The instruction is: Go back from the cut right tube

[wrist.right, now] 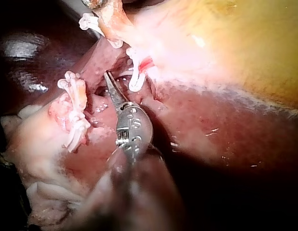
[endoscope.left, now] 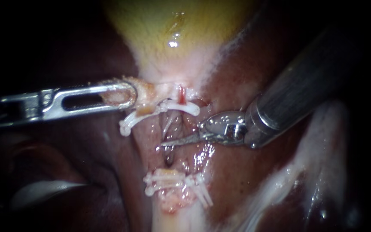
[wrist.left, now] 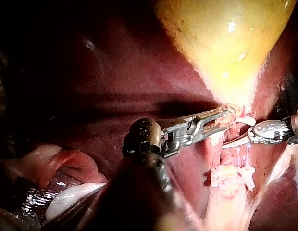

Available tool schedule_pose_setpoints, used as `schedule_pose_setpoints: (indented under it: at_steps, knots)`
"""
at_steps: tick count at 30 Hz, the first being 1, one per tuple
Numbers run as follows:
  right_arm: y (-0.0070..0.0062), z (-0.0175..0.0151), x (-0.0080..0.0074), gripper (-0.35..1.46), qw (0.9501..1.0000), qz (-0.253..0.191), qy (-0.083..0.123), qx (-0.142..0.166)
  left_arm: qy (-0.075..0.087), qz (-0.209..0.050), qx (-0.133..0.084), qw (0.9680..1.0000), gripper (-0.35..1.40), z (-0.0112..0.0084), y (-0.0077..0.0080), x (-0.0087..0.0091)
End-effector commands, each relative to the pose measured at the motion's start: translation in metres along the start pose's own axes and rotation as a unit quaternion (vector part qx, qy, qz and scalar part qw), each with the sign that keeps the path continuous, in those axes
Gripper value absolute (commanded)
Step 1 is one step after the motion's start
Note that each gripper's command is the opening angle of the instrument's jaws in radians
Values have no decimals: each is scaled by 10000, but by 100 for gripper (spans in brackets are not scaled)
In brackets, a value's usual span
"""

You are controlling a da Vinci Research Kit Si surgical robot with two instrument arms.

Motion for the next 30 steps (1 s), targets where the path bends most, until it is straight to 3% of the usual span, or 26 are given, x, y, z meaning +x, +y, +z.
schedule_pose_setpoints:
  at_steps: [1, 5, 7, 8, 9, 11, 12, 14, 25, 30]
  knots:
    - [0, 0, 0, -35, 10000, -1, 0, 0, 1, 0, 0, 10000, -35, 0, 0, 0]
    - [-3, 0, 0, -35, 10000, -10, -2, -6, 2, 0, 1, 10000, -35, 0, 1, 0]
    - [-5, 0, 0, -35, 9999, -14, 2, -168, 2, 1, 2, 10000, -35, 0, 1, 0]
    - [-6, 0, 0, -13, 9998, -13, 2, -199, 3, 1, 2, 10000, -35, 0, 1, 0]
    - [-7, 0, 0, 27, 9998, -15, 17, -198, 3, 1, 2, 10000, -35, 0, 1, 0]
    - [-7, 0, 0, 76, 9998, -16, 76, -197, 3, 1, 3, 10000, -35, 0, 1, 0]
    - [-8, 0, 0, 94, 9997, -18, 105, -197, 3, 1, 3, 10000, -35, 0, 1, 0]
    - [-8, 1, 0, 111, 9997, -21, 149, -196, 3, 1, 3, 10000, -35, 0, 1, 0]
    - [-11, 0, -2, 123, 9995, -58, 162, -249, 4, 1, 3, 10000, -35, 0, 1, 0]
    - [-14, -15, -1, 138, 9969, -321, 156, -701, 4, 2, 4, 10000, -35, -1, 2, 0]
